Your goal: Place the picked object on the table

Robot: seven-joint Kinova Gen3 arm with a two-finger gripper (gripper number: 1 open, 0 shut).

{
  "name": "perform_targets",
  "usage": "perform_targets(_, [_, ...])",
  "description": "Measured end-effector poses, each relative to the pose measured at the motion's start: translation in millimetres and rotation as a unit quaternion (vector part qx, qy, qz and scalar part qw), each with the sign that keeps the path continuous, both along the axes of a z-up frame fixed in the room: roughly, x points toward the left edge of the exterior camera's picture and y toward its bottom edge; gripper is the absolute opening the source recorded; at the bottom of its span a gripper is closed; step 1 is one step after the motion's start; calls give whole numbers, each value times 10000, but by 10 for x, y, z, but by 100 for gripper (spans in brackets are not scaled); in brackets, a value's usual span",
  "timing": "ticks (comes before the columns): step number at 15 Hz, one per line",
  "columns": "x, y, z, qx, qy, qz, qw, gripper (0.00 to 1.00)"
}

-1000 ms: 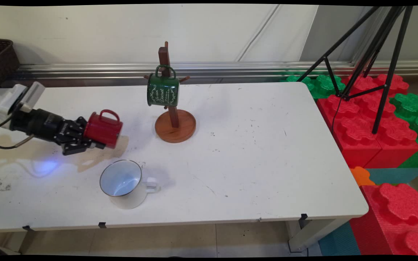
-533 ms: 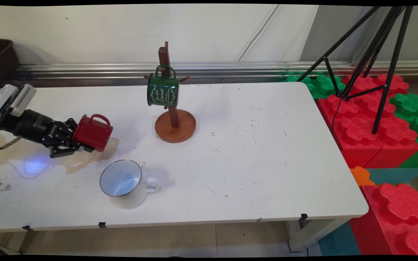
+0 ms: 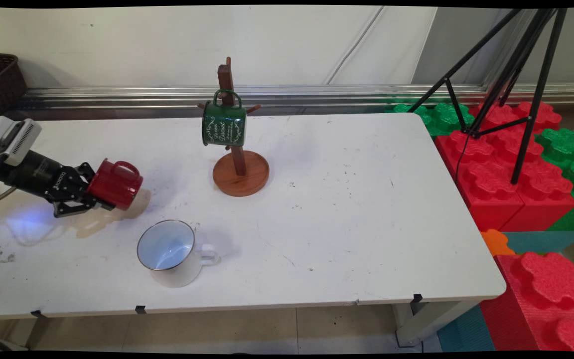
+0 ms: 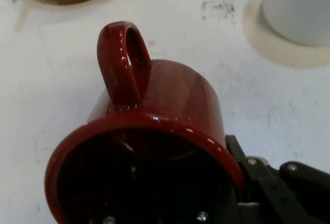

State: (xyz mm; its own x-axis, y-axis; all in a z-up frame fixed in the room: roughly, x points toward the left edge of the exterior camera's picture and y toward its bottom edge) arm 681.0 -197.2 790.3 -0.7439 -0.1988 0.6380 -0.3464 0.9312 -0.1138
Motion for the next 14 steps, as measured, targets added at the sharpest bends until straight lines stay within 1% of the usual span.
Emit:
perform_targets(3, [31,2,30,-56,-281,-84,9996,0])
perform_targets(7, [19,11,43,-82,-547,-164,9983,0])
perform_targets(14, [-63,6,35,-78,-897,-301,9955,0])
